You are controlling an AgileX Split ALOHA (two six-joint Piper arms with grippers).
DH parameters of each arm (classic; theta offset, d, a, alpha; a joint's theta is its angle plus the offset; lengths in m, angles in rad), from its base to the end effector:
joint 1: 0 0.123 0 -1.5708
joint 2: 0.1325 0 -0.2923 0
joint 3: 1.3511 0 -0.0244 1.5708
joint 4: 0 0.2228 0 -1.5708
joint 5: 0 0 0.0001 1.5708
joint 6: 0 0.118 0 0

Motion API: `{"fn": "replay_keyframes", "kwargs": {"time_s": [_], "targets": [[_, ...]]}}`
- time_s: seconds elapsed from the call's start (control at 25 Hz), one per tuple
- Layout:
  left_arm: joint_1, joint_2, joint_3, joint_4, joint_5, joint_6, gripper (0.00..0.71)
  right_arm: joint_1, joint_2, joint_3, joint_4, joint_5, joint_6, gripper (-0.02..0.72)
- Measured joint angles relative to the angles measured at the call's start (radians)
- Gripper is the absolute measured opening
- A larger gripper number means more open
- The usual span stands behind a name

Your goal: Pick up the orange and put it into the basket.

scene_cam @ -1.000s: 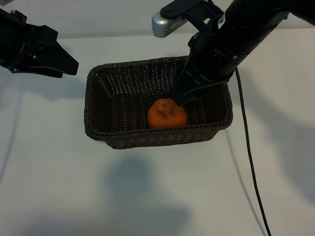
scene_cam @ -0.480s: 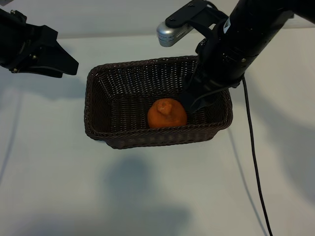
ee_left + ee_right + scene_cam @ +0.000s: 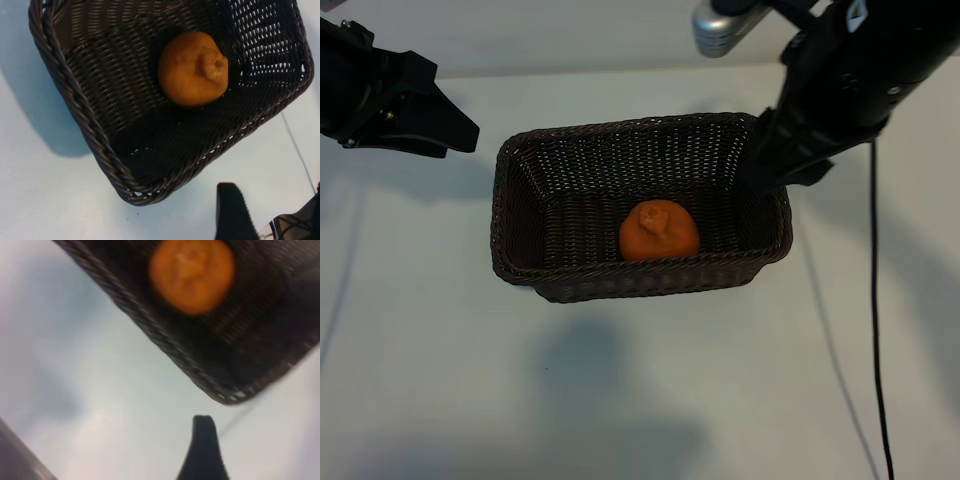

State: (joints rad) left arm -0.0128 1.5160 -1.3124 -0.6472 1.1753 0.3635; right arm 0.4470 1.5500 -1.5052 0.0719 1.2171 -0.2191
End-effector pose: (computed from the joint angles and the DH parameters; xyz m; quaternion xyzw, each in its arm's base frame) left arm 0.2809 -0.0693 0.3212 0.0965 0.9374 -0.2799 0.1835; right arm 0.2667 0.1367 0.3387 -0.3151 0.9278 0.0576 0.1913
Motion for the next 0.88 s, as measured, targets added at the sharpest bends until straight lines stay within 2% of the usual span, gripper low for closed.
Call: {"fn": "replay_keyframes", "kwargs": {"time_s": [0.24, 0.48, 0.68, 0.88], "targets": [[0.000, 0.000, 0.000, 0.000, 0.000, 0.000, 0.425, -0.103, -0.031, 0.000, -0.002, 0.003, 0.013, 0.525], [0.000, 0.000, 0.000, 0.000, 0.000, -0.002, 0.425, -0.216, -0.060, 0.003, 0.006, 0.003, -0.008, 0.521], [0.000, 0.000, 0.000, 0.000, 0.000, -0.001, 0.425, -0.292, -0.067, 0.022, 0.055, 0.004, -0.030, 0.491], [0.000, 0.000, 0.000, 0.000, 0.000, -0.001, 0.425, -0.300, -0.069, 0.022, 0.078, 0.004, -0.039, 0.453]]}}
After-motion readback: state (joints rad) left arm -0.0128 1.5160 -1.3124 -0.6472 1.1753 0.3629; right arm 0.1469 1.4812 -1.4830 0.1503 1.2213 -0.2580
